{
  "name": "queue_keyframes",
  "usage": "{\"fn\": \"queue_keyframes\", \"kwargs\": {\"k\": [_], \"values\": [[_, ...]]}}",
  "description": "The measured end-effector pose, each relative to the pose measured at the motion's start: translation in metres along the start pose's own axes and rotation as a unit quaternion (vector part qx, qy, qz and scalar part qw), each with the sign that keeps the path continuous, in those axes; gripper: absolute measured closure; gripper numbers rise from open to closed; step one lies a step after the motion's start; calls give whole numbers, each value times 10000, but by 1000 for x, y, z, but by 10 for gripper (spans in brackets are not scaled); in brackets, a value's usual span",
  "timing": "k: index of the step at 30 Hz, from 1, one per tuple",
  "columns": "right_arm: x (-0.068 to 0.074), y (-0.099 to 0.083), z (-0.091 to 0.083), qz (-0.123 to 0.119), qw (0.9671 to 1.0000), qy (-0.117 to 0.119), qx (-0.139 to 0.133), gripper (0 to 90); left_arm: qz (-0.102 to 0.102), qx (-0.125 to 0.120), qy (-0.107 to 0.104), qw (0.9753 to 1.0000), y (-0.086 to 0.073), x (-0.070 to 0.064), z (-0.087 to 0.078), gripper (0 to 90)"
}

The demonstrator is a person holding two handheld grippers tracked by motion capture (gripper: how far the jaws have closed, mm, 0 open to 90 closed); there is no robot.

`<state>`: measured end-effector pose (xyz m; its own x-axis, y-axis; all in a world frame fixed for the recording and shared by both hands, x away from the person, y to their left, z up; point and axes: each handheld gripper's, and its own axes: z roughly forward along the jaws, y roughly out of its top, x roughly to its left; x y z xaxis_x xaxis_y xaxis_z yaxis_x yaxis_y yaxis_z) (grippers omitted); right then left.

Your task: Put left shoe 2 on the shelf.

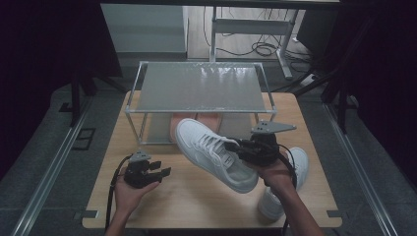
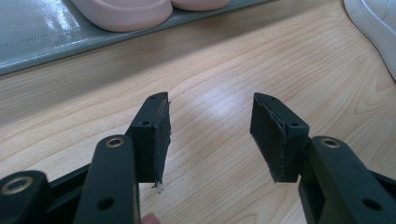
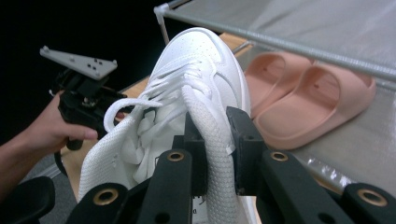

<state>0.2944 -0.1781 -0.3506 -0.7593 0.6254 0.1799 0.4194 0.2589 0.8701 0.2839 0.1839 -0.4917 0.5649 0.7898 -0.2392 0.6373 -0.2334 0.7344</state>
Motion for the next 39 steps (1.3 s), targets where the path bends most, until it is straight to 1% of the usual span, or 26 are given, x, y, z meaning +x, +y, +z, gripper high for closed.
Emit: {"fn": "queue_keyframes", "kwargs": {"k": [7, 16, 21, 25, 28, 39], "values": [[4, 15, 0, -91, 9999, 21, -94, 801, -17, 11, -17, 10000, 0, 0, 1, 483], [2, 32, 1, -64, 9997, 54, -248, 800, -18, 17, -27, 10000, -1, 1, 2, 482], [-3, 43, -1, 3, 9992, 68, -391, 800, -20, 42, -31, 10000, -1, 1, 3, 483], [-5, 54, 0, 5, 9988, -41, -495, 800, -28, 52, -40, 10000, -1, 1, 3, 482], [-8, 61, 4, 44, 9986, -116, -523, 800, -23, 55, -43, 10000, -1, 1, 4, 482], [-29, 76, 18, 336, 9972, -293, -599, 800, -40, 41, -44, 10000, -2, 2, 4, 483]]}}
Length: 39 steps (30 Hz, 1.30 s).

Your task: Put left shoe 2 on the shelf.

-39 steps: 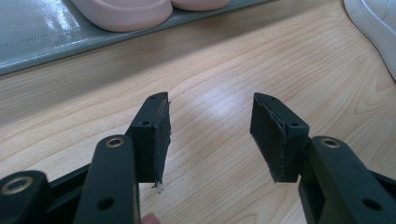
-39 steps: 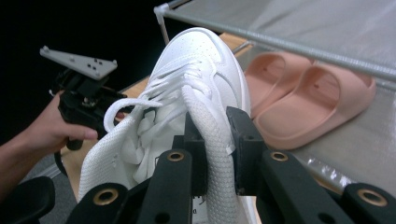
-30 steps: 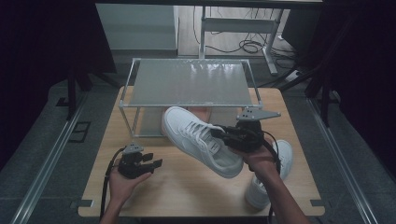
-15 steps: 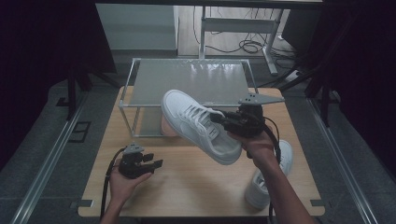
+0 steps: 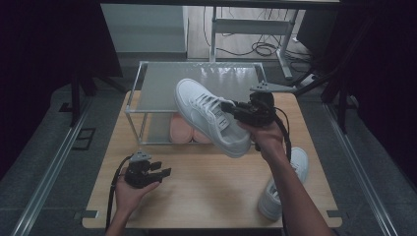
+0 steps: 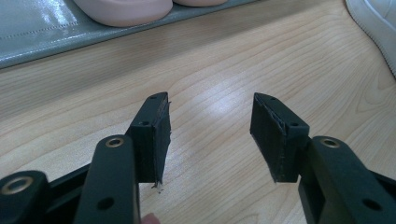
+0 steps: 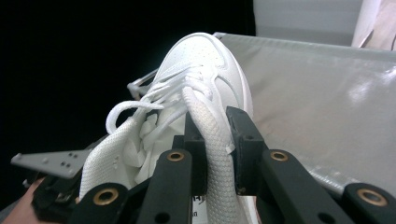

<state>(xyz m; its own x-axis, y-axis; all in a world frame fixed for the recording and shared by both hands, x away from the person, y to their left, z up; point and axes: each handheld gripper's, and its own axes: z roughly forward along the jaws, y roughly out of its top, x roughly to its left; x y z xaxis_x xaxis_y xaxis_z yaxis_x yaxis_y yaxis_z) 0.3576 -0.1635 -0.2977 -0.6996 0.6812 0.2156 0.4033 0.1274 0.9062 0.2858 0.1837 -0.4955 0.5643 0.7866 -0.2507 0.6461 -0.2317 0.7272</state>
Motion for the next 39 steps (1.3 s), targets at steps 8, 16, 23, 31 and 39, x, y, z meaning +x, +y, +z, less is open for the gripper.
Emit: {"fn": "queue_keyframes", "kwargs": {"k": [8, 16, 23, 31, 39], "values": [[-12, 12, 14, 150, 9997, -186, -14, 800, 17, -12, -13, 10000, 0, -1, 1, 484], [-21, 24, 37, 306, 9990, -327, 59, 799, -6, -36, -24, 10000, -1, -1, 1, 484], [-29, 33, 55, 453, 9981, -418, 94, 800, 3, 8, -38, 10000, -1, 0, 4, 485], [-35, 46, 70, 587, 9965, -601, 44, 799, 0, 16, -38, 10000, -1, 0, 4, 485], [-32, 64, 89, 718, 9944, -771, -50, 798, 6, 18, -40, 10000, -1, 1, 4, 485]]}}
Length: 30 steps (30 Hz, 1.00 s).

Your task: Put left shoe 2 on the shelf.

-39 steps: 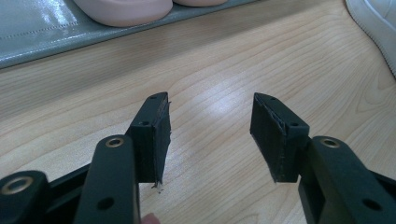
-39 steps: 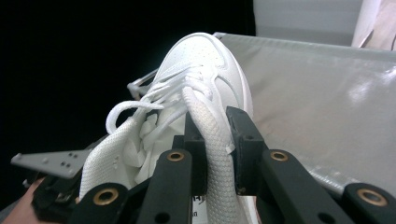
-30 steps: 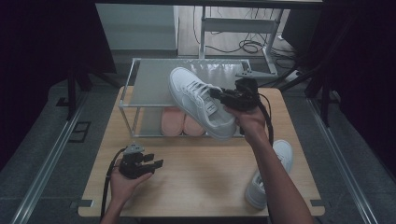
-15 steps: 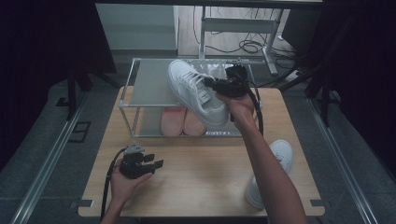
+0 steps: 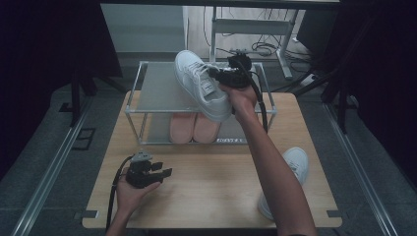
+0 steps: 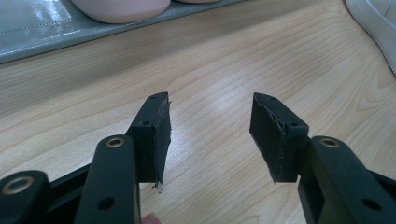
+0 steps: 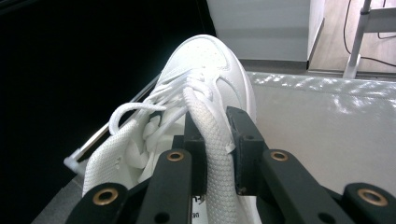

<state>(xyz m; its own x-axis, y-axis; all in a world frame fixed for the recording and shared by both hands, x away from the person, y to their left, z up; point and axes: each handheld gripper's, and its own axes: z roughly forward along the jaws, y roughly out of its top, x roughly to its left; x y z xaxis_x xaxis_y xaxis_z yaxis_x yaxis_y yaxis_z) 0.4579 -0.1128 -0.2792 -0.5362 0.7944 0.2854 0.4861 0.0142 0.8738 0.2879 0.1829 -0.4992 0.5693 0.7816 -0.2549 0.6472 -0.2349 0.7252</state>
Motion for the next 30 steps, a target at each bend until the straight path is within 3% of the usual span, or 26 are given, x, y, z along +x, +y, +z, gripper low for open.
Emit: {"fn": "queue_keyframes", "kwargs": {"k": [9, 18, 23, 30], "values": [[2, 12, 33, 166, 9993, -334, 42, 796, -11, -41, -4, 10000, 0, 0, -2, 486], [-11, 24, 65, 580, 9963, -630, -49, 793, -36, -31, 14, 10000, -1, 5, -1, 487], [-17, 24, 78, 786, 9937, -803, -46, 790, -31, -30, 16, 10000, -2, 5, -1, 493], [-23, 16, 90, 841, 9923, -900, 106, 763, -11, -12, 16, 10000, -2, 4, 1, 492]]}}
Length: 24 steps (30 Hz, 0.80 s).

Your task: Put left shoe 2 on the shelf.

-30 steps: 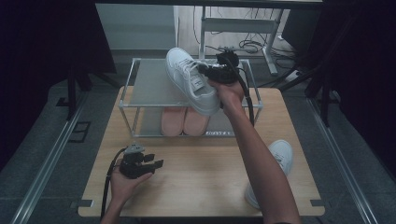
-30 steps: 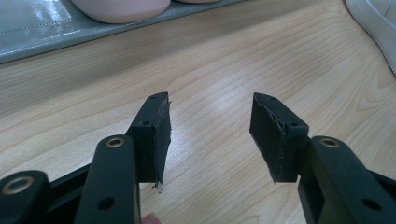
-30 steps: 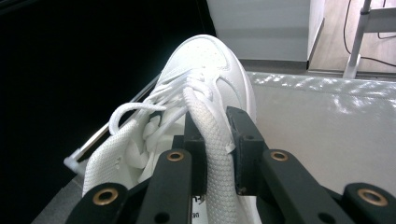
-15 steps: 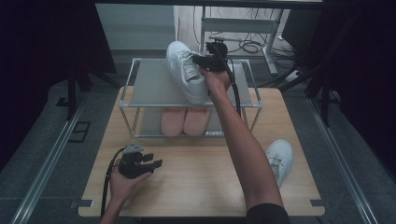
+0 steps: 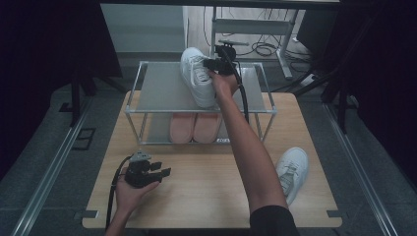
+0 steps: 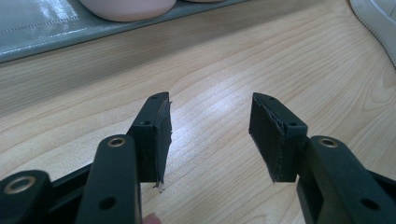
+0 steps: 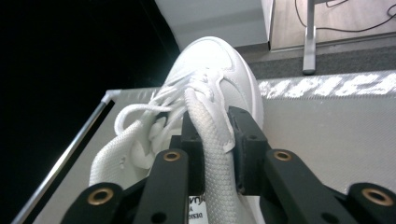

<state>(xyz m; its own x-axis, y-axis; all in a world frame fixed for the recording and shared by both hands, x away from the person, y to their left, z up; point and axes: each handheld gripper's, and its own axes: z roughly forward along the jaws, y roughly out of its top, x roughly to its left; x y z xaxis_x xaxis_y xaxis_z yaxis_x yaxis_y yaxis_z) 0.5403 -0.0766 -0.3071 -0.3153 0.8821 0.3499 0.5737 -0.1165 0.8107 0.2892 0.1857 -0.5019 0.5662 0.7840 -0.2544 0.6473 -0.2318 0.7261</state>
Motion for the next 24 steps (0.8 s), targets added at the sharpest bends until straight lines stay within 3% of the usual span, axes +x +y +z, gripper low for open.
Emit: {"fn": "queue_keyframes", "kwargs": {"k": [6, 11, 12, 17, 24], "values": [[-8, -2, -3, -17, 9996, 295, 5, 565, 18, 18, 0, 10000, 0, -1, 1, 489], [-8, -1, -17, -265, 9993, 268, -85, 532, 1, 1, 15, 10000, 0, -1, 0, 488], [-9, -3, -28, -400, 9985, 313, -200, 532, 27, -8, 30, 10000, 1, -2, -1, 487], [-12, -8, -49, -659, 9968, 382, -256, 584, 34, -21, 28, 10000, 1, -4, -2, 487], [-25, -23, -80, -1229, 9920, 249, -117, 815, 69, -49, 9, 10000, 2, -7, -3, 487]]}}
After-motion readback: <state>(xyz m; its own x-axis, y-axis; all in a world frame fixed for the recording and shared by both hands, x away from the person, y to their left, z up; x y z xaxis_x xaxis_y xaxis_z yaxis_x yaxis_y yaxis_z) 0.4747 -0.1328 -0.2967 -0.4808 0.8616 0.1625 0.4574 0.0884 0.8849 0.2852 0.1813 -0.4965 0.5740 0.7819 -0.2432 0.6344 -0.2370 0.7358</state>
